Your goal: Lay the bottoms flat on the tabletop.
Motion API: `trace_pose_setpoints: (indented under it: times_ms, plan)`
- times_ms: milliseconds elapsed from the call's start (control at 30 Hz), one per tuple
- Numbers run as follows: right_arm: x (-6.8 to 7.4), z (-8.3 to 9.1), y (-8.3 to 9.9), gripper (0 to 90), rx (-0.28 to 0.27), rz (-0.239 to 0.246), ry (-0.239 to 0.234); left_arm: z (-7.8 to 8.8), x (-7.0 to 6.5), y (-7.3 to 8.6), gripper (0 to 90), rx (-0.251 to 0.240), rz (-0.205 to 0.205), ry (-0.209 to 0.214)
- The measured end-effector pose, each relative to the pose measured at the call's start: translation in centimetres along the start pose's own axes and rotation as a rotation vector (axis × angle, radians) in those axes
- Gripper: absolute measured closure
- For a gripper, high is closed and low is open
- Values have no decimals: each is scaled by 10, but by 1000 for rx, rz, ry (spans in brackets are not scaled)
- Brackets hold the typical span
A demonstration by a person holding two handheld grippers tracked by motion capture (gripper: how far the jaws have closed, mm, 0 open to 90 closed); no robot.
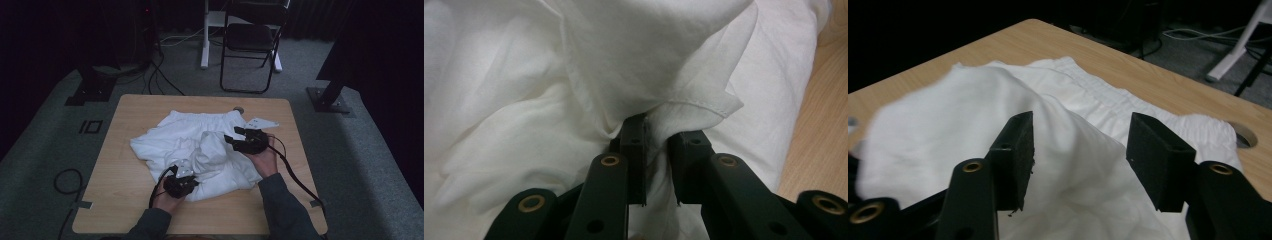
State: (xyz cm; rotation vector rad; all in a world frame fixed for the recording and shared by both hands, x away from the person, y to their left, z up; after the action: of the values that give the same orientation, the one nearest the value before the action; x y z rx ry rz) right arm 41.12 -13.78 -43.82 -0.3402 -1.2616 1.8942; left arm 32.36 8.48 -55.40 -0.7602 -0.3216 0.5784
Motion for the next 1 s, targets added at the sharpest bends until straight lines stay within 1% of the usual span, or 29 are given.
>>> trace_pose_setpoints:
  times_ms: [67,133,233,300,333,367,433,467,533,567,600,633,667,733,833,1000]
  plan:
    - [4,1,-1,416,0,0,-30,-1,0,-1,787,2,-5,-1]
    - [8,2,-1,400,1,8,-38,-1,0,-1,787,2,-3,-4]
    - [14,-1,2,354,16,6,-74,-2,0,-3,787,7,-10,-10]
    - [16,-3,4,354,24,10,-77,-2,0,-3,787,7,-10,-10]
    - [16,-3,4,339,24,10,-77,-2,-1,-4,787,15,-18,-15]
    - [19,-11,11,321,61,23,-87,-3,-1,-4,786,13,-17,-18]
    - [22,-19,18,338,104,33,-97,-3,-1,-5,784,15,-18,-19]
    - [24,-23,22,380,126,34,-109,-3,-2,-5,784,15,-18,-22]
    - [27,-32,31,489,178,45,-156,-3,-2,-5,784,13,-16,-22]
    - [28,-36,35,597,197,49,-165,-3,-2,-5,783,11,-14,-20]
    - [28,-38,39,735,215,63,-172,-3,-2,-5,776,8,-14,-17]
    - [29,-40,43,821,222,77,-168,-2,-2,-5,766,5,-14,-10]
    - [30,-40,46,878,231,84,-156,0,-2,-5,743,-3,-3,1]
    - [32,-38,53,893,239,114,-130,6,0,-6,672,-25,19,22]
    - [32,-25,62,894,235,126,-113,18,6,-11,625,-60,42,22]
    - [28,5,79,894,225,134,-82,39,23,-26,563,-132,76,-19]
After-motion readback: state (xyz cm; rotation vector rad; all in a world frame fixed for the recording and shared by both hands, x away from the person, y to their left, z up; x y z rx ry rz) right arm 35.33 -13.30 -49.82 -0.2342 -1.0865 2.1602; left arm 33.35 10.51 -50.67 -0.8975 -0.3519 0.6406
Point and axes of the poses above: each handheld gripper's, and its own axes: z roughly backward along the jaws, y roughly out of its underside, x roughly to its left, the point moved 4 cm from there along -z, roughly forward along the jaws, and after that the axes turned 10 degrees about -z, right-handed, at the moved point
